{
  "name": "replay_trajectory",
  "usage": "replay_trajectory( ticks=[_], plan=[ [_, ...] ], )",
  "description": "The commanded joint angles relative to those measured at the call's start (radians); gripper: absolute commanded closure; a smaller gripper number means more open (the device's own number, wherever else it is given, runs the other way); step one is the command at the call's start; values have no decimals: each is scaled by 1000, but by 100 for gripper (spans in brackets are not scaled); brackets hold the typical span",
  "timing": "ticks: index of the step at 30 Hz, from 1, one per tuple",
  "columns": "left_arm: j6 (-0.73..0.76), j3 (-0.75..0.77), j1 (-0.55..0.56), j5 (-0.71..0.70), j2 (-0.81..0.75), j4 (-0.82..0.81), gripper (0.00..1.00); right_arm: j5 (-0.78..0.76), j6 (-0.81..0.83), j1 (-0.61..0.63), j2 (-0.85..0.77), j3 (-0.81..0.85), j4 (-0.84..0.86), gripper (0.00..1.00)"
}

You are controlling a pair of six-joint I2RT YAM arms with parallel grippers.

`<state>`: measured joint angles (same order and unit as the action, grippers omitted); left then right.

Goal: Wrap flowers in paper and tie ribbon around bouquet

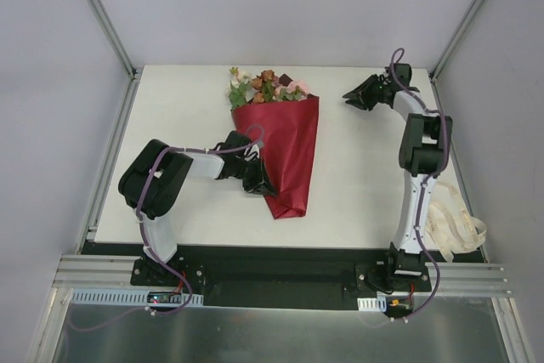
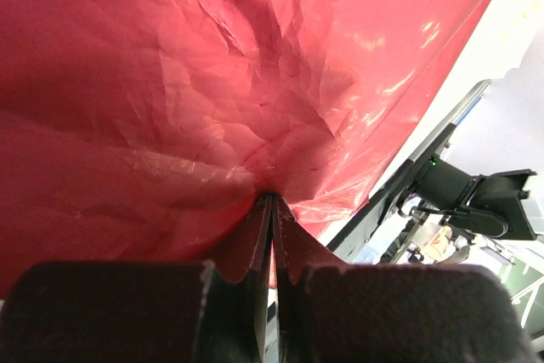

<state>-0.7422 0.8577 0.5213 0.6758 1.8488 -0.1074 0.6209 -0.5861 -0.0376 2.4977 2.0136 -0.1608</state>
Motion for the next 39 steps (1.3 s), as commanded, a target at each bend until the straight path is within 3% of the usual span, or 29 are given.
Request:
replay_trajectory(
  ticks=[1,4,8,9,10,13,19,23,25,31,35,39],
  plan=[
    [70,-20,14,-77,-25,103,100,14,189,67,-531,-307,-92,60],
    [95,6,14,-75,-42,103,100,5,261,145,-693,-588,-86,55],
    [113,24,19,-79,-66,103,99,0,308,283,-899,-861,-39,57],
    [121,32,19,-82,-69,103,99,3,331,341,-922,-927,-22,60],
    [124,35,19,-82,-66,103,100,5,336,369,-944,-966,-5,74],
    [118,46,19,-64,-65,103,100,20,350,445,-987,-1068,55,89],
    [116,32,19,-81,-132,103,92,39,348,536,-958,-1205,184,94],
    [112,50,19,-62,-164,103,81,46,321,587,-904,-1254,251,94],
    [107,69,19,-38,-196,103,70,21,318,607,-899,-1273,273,94],
    [122,101,16,-30,-316,155,51,-10,318,610,-867,-1293,276,93],
    [124,87,-20,-44,-384,186,46,0,308,611,-907,-1279,258,92],
    [124,32,-102,-21,-444,187,43,-13,330,614,-1013,-1244,137,85]
  ],
)
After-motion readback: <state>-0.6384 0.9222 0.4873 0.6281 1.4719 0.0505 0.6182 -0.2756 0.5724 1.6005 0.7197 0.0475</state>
